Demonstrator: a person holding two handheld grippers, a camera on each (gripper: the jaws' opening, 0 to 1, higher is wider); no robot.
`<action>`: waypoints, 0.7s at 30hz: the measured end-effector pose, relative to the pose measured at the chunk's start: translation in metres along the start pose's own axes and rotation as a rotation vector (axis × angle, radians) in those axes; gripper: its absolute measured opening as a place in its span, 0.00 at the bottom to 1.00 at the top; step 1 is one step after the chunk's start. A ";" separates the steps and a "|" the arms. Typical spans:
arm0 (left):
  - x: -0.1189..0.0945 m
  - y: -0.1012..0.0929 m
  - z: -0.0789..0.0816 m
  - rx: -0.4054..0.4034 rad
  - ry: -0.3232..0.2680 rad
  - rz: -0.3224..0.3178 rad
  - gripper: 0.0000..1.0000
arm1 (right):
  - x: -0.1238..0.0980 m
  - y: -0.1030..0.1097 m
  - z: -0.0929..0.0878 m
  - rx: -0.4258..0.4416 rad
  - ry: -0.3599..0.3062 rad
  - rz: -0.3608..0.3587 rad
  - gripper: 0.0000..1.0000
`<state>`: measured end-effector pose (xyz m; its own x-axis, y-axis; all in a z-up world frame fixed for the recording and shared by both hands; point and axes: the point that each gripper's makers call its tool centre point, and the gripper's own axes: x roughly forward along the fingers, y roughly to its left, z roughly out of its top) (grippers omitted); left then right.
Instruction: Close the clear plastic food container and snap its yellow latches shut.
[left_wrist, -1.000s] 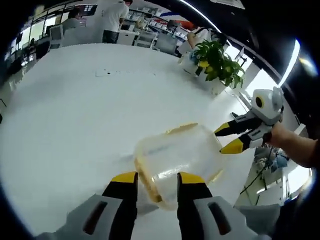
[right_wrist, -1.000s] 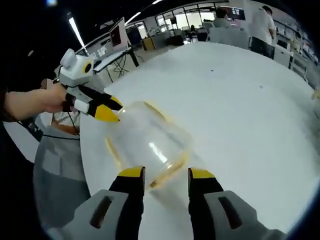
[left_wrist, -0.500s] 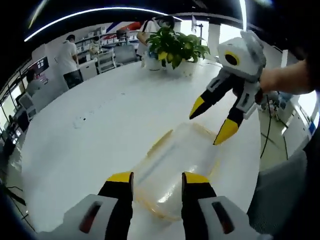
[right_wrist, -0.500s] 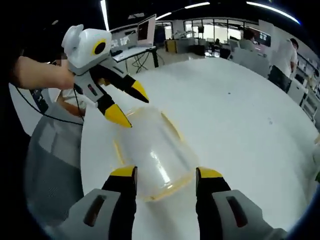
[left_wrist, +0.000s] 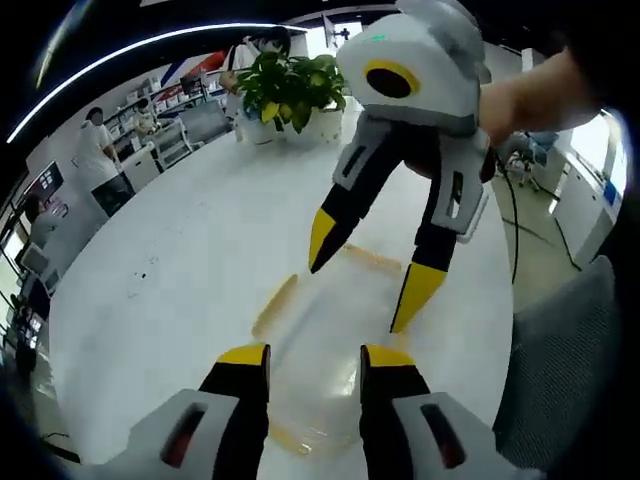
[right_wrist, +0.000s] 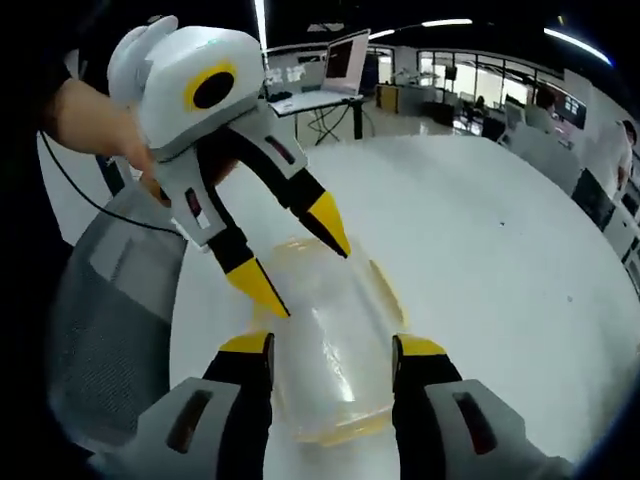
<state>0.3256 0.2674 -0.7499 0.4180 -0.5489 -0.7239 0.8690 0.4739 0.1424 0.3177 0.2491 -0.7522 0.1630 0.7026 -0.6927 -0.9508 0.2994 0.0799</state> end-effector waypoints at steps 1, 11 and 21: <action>0.000 -0.001 0.000 0.008 0.002 -0.002 0.30 | 0.002 0.000 0.003 -0.009 0.000 0.003 0.44; -0.002 -0.007 -0.003 0.026 0.011 -0.007 0.29 | 0.008 -0.008 0.013 -0.059 0.018 0.015 0.43; 0.000 -0.026 -0.003 0.137 0.025 -0.019 0.29 | 0.016 -0.023 0.010 -0.083 0.119 0.085 0.45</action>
<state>0.3023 0.2574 -0.7550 0.3955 -0.5388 -0.7438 0.9055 0.3643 0.2176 0.3450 0.2597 -0.7574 0.0533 0.6405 -0.7661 -0.9790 0.1845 0.0862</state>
